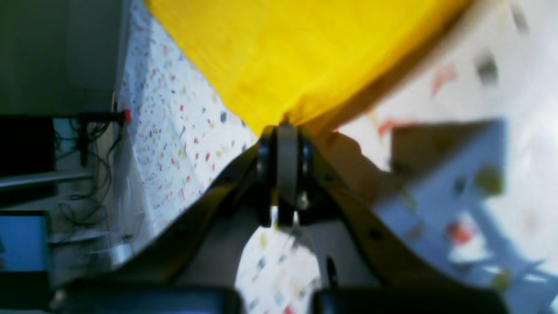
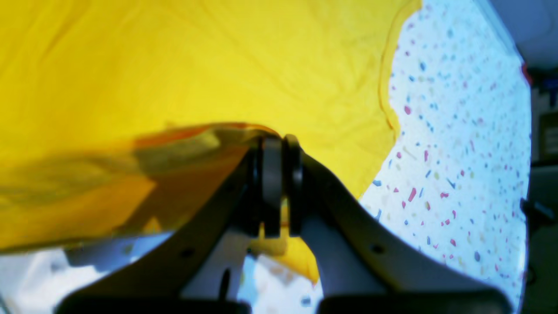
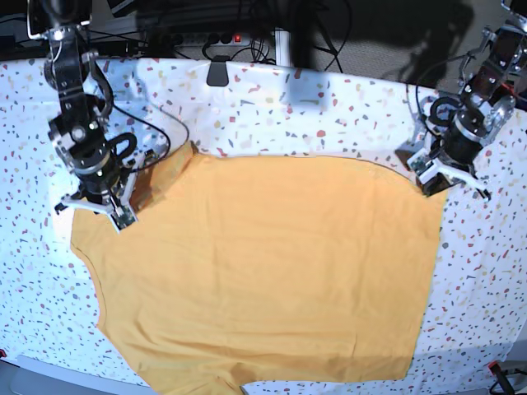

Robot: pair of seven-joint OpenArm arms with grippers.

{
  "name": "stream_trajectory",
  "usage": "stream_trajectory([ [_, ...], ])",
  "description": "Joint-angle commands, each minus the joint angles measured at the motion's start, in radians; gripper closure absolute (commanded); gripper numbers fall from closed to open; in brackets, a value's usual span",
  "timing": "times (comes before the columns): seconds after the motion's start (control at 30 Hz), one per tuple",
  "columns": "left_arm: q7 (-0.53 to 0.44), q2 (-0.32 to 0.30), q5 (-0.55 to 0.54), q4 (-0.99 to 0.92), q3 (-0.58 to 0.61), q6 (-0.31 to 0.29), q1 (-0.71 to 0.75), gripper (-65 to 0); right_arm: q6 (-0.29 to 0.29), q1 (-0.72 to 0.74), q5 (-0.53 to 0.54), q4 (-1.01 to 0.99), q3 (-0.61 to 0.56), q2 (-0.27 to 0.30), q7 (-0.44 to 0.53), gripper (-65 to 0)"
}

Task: Fold the T-shirt properly
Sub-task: 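Lift the shoulder edges and pull them toward the hem with both grippers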

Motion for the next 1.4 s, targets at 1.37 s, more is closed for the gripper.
stream_trajectory([
  [1.37,-0.328,0.335,-0.214,-0.913,-0.008,0.016,-0.704,0.0,0.065,0.896,-0.012,-0.898,0.006,-0.164,0.169,0.0],
])
